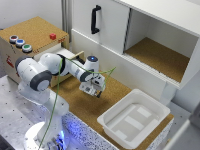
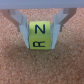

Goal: Place the yellow block in the drawer

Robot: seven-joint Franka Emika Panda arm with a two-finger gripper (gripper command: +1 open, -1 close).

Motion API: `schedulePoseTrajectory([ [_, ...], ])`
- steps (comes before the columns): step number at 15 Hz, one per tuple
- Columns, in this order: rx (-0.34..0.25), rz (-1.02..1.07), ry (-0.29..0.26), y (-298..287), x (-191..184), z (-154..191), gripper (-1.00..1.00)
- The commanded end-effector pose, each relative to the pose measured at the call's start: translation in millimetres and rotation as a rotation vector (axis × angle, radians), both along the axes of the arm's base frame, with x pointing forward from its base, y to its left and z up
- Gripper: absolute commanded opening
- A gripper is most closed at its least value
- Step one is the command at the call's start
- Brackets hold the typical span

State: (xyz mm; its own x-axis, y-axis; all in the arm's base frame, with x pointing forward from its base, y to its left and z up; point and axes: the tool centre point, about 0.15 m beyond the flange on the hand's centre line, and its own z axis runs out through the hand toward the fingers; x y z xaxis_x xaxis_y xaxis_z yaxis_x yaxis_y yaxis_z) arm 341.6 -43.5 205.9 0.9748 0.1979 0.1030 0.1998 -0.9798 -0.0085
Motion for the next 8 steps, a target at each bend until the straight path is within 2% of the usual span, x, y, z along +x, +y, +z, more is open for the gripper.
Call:
schedulePoseTrajectory([
  [1,-0.062,0.079,-0.055,-10.8,19.9,81.0,-1.00],
  [2,-0.060,0.121,-0.091,-6.1,27.5,106.9,-1.00],
  [5,-0.038,0.359,-0.148,39.2,41.0,178.9,-1.00],
  [8,0.019,0.597,-0.135,92.4,40.7,213.2,-1.00],
])
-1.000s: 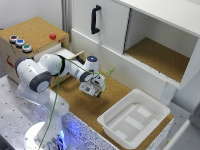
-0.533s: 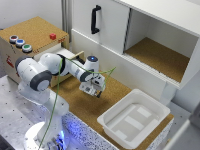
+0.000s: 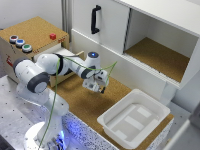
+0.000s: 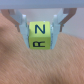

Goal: Place the yellow block in the drawer

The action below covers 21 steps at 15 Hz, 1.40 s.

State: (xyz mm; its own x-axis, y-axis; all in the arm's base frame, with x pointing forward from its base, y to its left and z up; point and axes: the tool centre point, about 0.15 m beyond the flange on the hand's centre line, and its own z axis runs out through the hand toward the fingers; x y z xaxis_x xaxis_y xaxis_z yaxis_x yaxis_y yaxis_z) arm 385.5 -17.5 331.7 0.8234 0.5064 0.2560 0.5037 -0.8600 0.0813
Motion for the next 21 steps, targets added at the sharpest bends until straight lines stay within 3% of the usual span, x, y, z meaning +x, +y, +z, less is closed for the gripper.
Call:
schedulePoseTrajectory([
  [1,0.023,0.356,0.064,85.9,-4.8,95.5,-1.00],
  [5,0.071,0.734,0.128,164.4,-17.3,114.2,-1.00],
  [7,0.059,0.918,0.159,195.6,-22.9,112.4,-1.00],
  [9,0.003,1.084,0.155,227.5,-25.0,109.4,-1.00],
  [13,-0.044,1.256,0.146,269.3,-19.1,101.6,-1.00],
  [18,-0.173,1.321,0.138,304.9,-21.7,75.5,-1.00],
  [21,-0.217,1.282,0.128,310.6,-20.0,45.9,-1.00],
])
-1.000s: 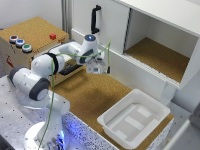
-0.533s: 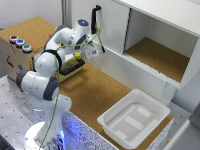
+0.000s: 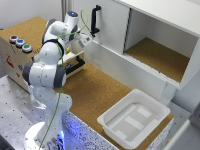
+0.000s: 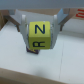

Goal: Place the yellow block in the drawer

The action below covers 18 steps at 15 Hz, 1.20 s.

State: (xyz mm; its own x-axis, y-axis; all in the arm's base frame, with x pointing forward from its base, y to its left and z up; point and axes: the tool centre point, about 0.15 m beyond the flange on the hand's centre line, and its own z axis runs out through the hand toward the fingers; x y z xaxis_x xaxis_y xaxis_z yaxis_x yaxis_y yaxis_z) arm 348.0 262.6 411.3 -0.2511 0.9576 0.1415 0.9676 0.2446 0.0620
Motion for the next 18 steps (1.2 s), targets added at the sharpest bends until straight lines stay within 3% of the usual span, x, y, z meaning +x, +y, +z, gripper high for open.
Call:
schedulePoseTrajectory([
  [1,-0.107,-0.003,-0.025,28.5,18.9,-40.2,-1.00],
  [6,-0.107,-0.041,-0.054,21.4,34.7,-71.7,-1.00],
  [10,-0.080,-0.068,-0.026,24.6,50.0,-84.8,-1.00],
  [15,-0.093,-0.077,-0.016,26.4,46.1,-92.9,-1.00],
  [16,-0.091,-0.113,-0.019,26.9,47.7,-87.4,1.00],
  [18,-0.082,-0.137,-0.037,26.6,43.2,-65.6,1.00],
])
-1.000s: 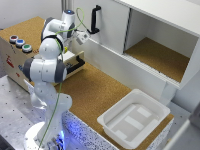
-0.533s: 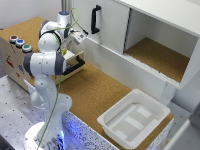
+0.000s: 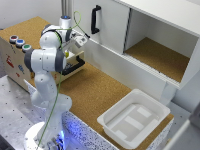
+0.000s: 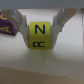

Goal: Place the yellow block in the drawer

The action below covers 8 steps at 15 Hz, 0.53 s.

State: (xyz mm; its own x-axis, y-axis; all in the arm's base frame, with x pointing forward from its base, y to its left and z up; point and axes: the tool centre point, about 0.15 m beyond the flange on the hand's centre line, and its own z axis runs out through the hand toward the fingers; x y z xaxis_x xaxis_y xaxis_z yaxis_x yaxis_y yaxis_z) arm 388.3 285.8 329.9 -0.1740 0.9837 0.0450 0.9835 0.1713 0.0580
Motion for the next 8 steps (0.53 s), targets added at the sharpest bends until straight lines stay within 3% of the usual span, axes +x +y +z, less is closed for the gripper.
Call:
schedulePoseTrajectory([
  [1,0.039,-0.053,-0.020,2.1,-1.7,32.6,1.00],
  [3,0.084,-0.049,-0.050,0.1,-15.3,74.7,1.00],
  [8,0.083,-0.048,-0.060,0.3,-17.6,80.4,1.00],
])
